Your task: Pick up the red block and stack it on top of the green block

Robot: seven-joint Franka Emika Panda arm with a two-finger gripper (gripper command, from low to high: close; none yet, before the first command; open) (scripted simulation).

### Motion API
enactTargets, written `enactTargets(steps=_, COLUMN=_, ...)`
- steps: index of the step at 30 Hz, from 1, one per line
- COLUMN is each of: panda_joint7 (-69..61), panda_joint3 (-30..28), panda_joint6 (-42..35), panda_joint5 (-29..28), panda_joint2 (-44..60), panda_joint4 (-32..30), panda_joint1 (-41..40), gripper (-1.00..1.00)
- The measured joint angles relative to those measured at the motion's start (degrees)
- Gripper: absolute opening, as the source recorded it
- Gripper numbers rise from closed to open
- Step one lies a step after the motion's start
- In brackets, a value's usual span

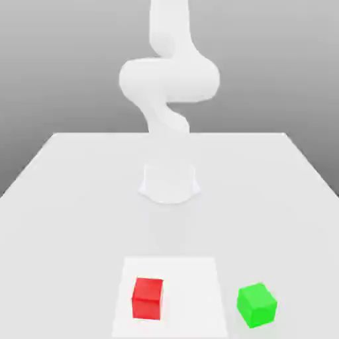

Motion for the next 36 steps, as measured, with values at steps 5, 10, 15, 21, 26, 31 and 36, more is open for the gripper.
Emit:
enactTargets(steps=5, panda_joint7=-0.10, panda_joint3=-0.60, panda_joint6=4.96, panda_joint5=0.10, panda_joint2=10.73, panda_joint4=-3.45, panda_joint1=-0.39, gripper=0.00)
enactTargets(steps=10, panda_joint7=-0.20, panda_joint3=-1.27, panda_joint6=9.75, panda_joint5=0.21, panda_joint2=21.13, panda_joint4=-6.78, panda_joint1=-0.71, gripper=0.00)
enactTargets(steps=15, panda_joint7=-0.37, panda_joint3=-1.87, panda_joint6=14.54, panda_joint5=0.42, panda_joint2=31.51, panda_joint4=-10.12, panda_joint1=-1.09, gripper=0.00)
enactTargets(steps=21, panda_joint7=-0.65, panda_joint3=-2.31, panda_joint6=20.28, panda_joint5=0.77, panda_joint2=43.98, panda_joint4=-14.11, panda_joint1=-1.93, gripper=0.00)
enactTargets(steps=26, panda_joint7=-1.32, panda_joint3=-1.94, panda_joint6=27.55, panda_joint5=1.67, panda_joint2=54.36, panda_joint4=-14.41, panda_joint1=-2.36, gripper=0.00)
enactTargets(steps=31, panda_joint7=-1.62, panda_joint3=-1.50, panda_joint6=30.98, panda_joint5=2.08, panda_joint2=58.45, panda_joint4=-13.84, panda_joint1=-2.71, gripper=-1.00)
enactTargets(steps=36, panda_joint7=-1.46, panda_joint3=-1.51, panda_joint6=30.27, panda_joint5=1.88, panda_joint2=57.62, panda_joint4=-13.98, panda_joint1=-2.74, gripper=-1.00)
